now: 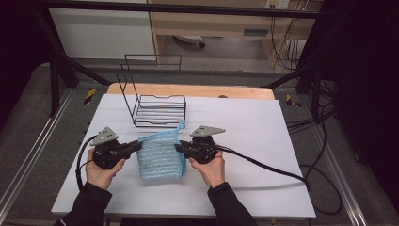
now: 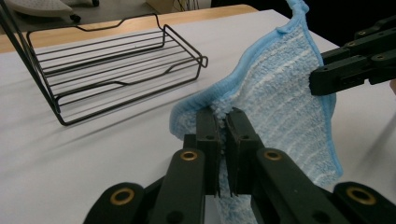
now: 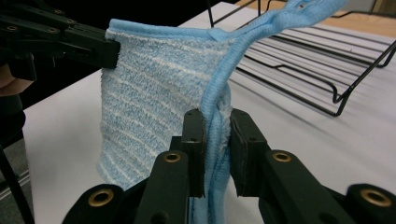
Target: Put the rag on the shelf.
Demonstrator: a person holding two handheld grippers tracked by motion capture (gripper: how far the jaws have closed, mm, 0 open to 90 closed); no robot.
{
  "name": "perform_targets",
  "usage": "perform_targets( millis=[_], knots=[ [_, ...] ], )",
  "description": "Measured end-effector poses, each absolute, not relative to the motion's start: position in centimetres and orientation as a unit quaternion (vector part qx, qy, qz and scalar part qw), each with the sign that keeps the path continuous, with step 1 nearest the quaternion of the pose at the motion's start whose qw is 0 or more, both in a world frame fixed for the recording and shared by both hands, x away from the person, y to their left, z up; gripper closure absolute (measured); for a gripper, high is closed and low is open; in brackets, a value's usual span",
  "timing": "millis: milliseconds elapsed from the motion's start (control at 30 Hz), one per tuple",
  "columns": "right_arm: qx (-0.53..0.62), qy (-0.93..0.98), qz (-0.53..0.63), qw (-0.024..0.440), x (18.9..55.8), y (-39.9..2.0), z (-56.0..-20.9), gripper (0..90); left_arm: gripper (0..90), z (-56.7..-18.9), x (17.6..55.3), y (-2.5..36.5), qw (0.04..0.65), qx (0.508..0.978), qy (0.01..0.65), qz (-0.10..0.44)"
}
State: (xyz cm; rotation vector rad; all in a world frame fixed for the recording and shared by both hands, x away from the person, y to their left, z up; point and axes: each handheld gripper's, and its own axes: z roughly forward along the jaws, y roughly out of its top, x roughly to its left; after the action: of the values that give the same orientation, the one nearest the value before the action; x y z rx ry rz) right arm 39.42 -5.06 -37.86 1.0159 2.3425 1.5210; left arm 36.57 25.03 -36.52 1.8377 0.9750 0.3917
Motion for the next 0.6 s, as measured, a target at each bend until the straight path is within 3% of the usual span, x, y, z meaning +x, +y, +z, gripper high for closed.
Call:
perform_targets(
  millis=[600],
  knots=[
    [0.313, 0.762, 0.548, 0.144, 39.1, -4.8, -33.9, 78.2, 85.0, -33.1, 36.8, 25.4, 0.529, 0.727, 0.388, 0.2]
  ],
)
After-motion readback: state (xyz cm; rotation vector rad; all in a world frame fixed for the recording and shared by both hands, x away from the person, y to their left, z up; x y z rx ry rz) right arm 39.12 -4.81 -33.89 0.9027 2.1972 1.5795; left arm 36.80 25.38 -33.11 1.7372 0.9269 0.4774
